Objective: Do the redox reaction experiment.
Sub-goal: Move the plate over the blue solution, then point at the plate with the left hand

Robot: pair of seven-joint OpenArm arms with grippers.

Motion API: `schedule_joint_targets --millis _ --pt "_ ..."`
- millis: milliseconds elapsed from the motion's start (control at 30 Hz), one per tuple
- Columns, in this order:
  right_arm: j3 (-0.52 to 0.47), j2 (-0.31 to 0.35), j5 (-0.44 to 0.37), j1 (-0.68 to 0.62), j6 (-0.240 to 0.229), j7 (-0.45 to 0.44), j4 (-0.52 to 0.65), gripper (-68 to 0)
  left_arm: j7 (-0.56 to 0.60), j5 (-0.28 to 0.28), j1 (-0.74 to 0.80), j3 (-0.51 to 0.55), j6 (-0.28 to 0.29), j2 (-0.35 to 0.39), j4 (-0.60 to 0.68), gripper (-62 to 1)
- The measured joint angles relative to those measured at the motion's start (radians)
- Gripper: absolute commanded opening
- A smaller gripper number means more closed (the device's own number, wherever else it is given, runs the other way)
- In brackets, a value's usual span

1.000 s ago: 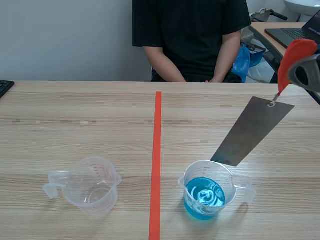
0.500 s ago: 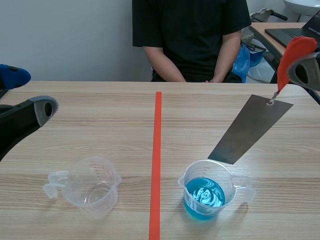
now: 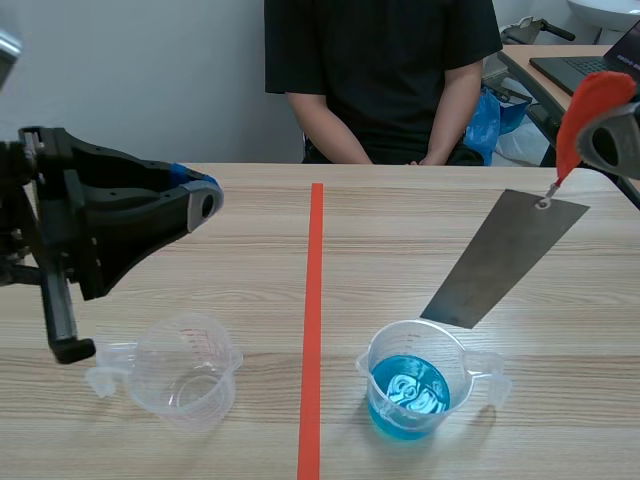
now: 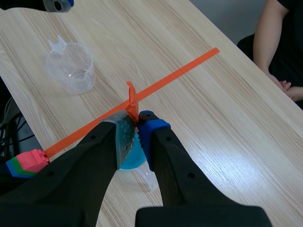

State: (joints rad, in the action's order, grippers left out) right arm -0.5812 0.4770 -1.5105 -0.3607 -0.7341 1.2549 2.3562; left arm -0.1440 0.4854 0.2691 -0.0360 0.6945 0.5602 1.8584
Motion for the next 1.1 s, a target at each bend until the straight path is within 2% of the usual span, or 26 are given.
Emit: schedule_joint_targets --millis 100,233,300,467,600,867,1000,1100 --pt "0.0 0.0 0.0 0.0 0.0 -0.001 0.0 -66.0 0.049 -0.081 -0.038 -0.057 0.0 0.0 -0.036 -56.7" --pt "0.0 0.0 0.0 0.0 0.0 -0.001 0.0 -66.0 0.136 -0.23 -0.086 -0.144 0.0 -0.007 -0.087 -56.6" --pt "0.0 0.0 0.0 0.0 0.0 -0.004 0.0 -66.0 0.158 -0.276 -0.112 -0.179 0.0 -0.026 -0.119 -56.4" --pt "0.0 0.0 0.0 0.0 0.0 -0.016 0.0 -66.0 0.233 -0.346 -0.16 -0.254 0.0 -0.084 -0.221 -56.3" --pt "0.0 0.0 0.0 0.0 0.0 -0.018 0.0 -66.0 0.272 -0.397 -0.17 -0.292 0.0 -0.127 -0.255 -56.2" --pt "0.0 0.0 0.0 0.0 0.0 -0.027 0.0 -66.0 0.272 -0.445 -0.186 -0.364 0.0 -0.164 -0.27 -56.2" --pt "0.0 0.0 0.0 0.0 0.0 -0.033 0.0 -66.0 0.272 -0.497 -0.187 -0.383 0.0 -0.187 -0.298 -56.2" --pt "0.0 0.0 0.0 0.0 0.0 -0.034 0.0 -66.0 0.271 -0.496 -0.199 -0.383 0.0 -0.206 -0.356 -56.2"
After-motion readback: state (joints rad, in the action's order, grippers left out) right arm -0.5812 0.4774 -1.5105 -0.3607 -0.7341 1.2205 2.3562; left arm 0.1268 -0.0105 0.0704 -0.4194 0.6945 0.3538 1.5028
